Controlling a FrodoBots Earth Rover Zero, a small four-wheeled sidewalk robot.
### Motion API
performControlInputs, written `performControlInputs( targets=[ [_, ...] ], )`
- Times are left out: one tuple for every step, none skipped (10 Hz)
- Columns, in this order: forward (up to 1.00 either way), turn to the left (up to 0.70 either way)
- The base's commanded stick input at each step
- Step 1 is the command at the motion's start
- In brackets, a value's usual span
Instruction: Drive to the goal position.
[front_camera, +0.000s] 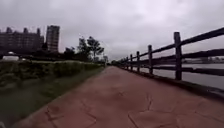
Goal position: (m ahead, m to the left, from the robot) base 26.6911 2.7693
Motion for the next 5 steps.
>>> performControlInputs(
  targets=[
    [1.00,0.00],
    [1.00,0.00],
    [1.00,0.00],
    [1.00,0.00],
    [1.00,0.00]
  ],
)
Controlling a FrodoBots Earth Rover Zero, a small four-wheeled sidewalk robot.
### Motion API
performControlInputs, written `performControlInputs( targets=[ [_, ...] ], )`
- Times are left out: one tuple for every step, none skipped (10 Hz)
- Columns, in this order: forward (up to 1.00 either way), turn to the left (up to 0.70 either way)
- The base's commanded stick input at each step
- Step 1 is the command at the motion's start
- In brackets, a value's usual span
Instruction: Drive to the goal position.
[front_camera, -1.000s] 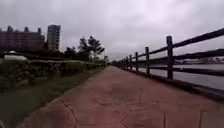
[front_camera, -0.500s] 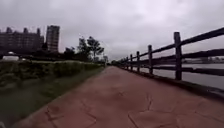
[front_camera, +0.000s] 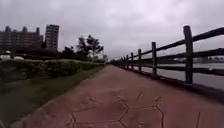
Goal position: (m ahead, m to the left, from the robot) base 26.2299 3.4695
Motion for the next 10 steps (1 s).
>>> performControlInputs(
  targets=[
    [1.00,0.00],
    [1.00,0.00],
    [1.00,0.00],
    [1.00,0.00],
    [1.00,0.00],
    [1.00,0.00],
    [1.00,0.00],
    [1.00,0.00],
    [1.00,0.00],
    [1.00,0.00]
  ],
)
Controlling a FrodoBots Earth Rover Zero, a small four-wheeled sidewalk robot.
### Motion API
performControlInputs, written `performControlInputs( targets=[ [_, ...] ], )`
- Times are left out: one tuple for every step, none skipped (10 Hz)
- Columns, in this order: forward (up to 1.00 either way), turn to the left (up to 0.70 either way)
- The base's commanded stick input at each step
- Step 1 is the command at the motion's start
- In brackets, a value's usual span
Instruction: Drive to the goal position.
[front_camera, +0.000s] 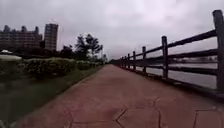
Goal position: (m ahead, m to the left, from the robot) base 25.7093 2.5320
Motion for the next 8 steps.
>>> performControlInputs(
  targets=[
    [1.00,0.00],
    [1.00,0.03],
    [1.00,0.06],
    [1.00,0.10],
    [1.00,0.40],
    [1.00,0.03],
    [1.00,0.00],
    [1.00,0.00]
  ],
)
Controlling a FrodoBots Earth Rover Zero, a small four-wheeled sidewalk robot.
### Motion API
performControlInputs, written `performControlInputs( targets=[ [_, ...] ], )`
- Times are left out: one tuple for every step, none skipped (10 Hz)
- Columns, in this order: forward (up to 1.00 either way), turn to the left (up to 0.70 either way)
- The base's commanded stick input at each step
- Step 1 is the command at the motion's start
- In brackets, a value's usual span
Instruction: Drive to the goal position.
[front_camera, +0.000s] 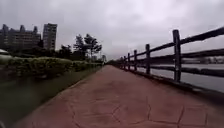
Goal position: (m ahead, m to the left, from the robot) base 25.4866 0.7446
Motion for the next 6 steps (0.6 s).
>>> performControlInputs(
  targets=[
    [1.00,0.00],
    [1.00,0.00],
    [1.00,0.00],
    [1.00,0.00],
    [1.00,0.00],
    [1.00,0.00]
  ],
)
